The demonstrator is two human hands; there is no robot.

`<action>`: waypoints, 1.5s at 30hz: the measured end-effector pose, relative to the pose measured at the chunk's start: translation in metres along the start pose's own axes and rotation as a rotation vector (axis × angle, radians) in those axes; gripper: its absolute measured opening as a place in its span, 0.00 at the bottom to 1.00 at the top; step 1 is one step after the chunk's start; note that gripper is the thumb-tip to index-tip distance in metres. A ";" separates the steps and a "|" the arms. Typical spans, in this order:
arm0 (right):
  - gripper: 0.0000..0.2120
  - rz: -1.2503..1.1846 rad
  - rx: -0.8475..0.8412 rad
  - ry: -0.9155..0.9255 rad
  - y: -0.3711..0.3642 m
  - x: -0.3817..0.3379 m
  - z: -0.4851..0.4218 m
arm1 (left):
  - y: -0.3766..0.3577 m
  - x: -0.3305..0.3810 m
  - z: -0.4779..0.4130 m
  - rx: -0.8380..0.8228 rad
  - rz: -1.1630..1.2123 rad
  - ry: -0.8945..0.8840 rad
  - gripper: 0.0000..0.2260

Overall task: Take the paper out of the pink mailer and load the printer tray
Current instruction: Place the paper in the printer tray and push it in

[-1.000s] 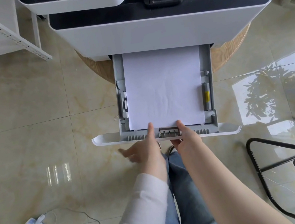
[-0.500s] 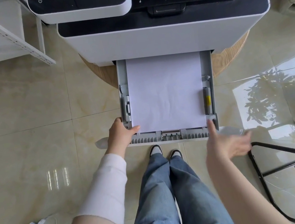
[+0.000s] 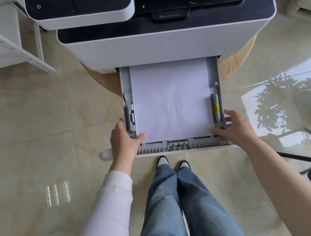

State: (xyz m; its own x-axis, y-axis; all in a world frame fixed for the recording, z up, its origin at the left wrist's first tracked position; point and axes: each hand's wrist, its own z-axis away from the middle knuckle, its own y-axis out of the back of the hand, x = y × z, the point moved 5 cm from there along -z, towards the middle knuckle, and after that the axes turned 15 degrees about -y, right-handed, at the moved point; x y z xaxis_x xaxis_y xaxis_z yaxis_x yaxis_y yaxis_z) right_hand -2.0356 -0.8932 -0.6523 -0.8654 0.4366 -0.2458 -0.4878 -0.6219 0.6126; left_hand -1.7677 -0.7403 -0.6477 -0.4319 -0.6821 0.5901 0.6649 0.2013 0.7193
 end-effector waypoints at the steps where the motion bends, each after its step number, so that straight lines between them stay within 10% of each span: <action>1: 0.34 -0.072 0.051 0.051 0.003 -0.002 0.005 | 0.008 0.006 0.002 0.129 0.022 -0.073 0.30; 9: 0.10 -0.291 0.415 0.181 0.007 -0.027 0.022 | 0.014 0.026 -0.012 0.334 0.035 -0.220 0.09; 24: 0.11 -0.367 0.409 0.105 0.004 -0.025 0.018 | 0.010 0.022 -0.013 0.362 0.074 -0.251 0.11; 30: 0.25 -0.131 0.394 0.547 0.005 -0.006 0.038 | 0.017 0.018 0.014 0.198 0.079 -0.362 0.21; 35: 0.39 0.144 0.558 0.676 -0.005 0.041 0.052 | 0.024 -0.018 0.054 0.099 -0.328 -0.621 0.34; 45: 0.30 0.049 0.658 0.659 -0.003 0.047 0.034 | 0.021 -0.036 0.044 0.275 -0.500 -0.838 0.25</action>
State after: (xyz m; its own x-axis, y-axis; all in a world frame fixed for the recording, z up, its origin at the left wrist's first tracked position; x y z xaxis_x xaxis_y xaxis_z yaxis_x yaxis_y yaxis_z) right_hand -2.0708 -0.8485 -0.6398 -0.8720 -0.1625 -0.4618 -0.4605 -0.0481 0.8864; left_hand -1.7650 -0.6805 -0.6374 -0.9810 -0.0410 0.1897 0.1733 0.2544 0.9514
